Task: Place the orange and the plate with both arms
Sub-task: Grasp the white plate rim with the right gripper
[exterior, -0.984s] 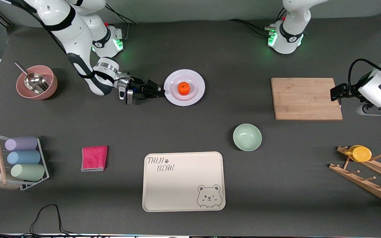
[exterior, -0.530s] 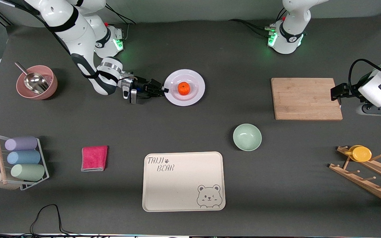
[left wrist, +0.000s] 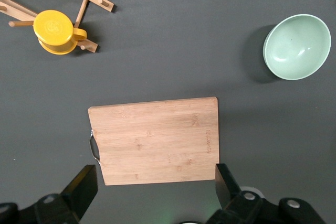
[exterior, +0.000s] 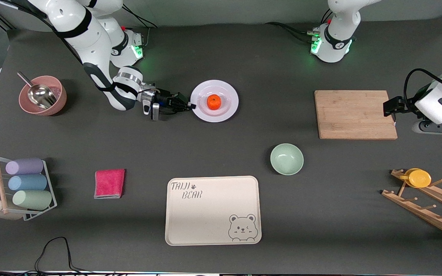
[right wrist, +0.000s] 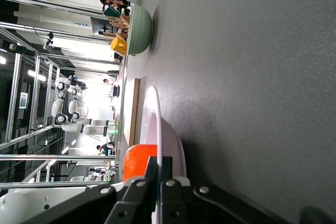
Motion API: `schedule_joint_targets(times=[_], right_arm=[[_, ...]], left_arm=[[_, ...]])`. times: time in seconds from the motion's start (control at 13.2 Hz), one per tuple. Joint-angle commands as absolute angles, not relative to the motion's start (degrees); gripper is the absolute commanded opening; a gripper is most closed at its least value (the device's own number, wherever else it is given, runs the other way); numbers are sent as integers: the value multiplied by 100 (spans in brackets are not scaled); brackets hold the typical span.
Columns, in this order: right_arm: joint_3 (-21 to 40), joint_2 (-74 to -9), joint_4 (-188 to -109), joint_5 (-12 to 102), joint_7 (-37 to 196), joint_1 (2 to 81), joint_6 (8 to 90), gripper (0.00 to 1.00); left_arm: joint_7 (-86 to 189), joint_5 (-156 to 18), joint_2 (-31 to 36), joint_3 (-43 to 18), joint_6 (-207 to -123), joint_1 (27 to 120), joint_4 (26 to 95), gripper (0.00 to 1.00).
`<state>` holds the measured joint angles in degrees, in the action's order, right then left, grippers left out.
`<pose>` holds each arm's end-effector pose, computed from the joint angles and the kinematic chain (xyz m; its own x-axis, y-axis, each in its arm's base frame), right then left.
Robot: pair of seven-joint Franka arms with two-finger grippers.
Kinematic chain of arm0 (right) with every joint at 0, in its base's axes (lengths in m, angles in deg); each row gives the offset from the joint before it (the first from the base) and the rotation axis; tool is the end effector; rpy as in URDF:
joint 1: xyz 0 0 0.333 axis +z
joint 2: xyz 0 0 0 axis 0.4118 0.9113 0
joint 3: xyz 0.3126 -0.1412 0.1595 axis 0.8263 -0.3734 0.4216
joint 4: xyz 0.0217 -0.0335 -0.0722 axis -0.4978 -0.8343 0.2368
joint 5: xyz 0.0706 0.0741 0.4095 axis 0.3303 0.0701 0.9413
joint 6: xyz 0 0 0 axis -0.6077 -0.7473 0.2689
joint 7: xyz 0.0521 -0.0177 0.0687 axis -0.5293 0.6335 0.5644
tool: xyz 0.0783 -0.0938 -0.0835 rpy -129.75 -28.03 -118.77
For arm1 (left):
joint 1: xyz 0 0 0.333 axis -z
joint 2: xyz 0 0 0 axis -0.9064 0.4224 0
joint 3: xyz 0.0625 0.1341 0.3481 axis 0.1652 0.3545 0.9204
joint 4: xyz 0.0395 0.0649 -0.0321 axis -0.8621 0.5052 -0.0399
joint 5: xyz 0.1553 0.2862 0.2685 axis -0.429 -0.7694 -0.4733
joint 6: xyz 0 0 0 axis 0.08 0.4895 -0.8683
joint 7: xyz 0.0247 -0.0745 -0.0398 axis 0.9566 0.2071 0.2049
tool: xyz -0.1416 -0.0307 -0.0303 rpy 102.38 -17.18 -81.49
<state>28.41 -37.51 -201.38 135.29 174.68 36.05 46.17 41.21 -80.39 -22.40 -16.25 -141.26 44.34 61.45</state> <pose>0.3282 0.2608 0.0954 0.9748 -0.1802 0.1317 0.0713 -0.3076 -0.9489 0.5756 -0.0066 0.5552 0.9860 -0.0945 -0.1376 -0.0998 -0.9945 -0.0327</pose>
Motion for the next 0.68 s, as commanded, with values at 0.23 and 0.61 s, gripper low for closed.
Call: schedule_joint_targets(times=[0.23, 0.61], right_arm=[[2876, -3912, -20067, 13709, 17171, 3565, 4359, 0], [2876, -5036, -20198, 13630, 15880, 3565, 4367, 0]], left_arm=[[3986, -7981, -2364, -1603, -14143, 4445, 6270, 100], [3986, -7981, -2337, -1603, -14161, 4445, 6261, 100]])
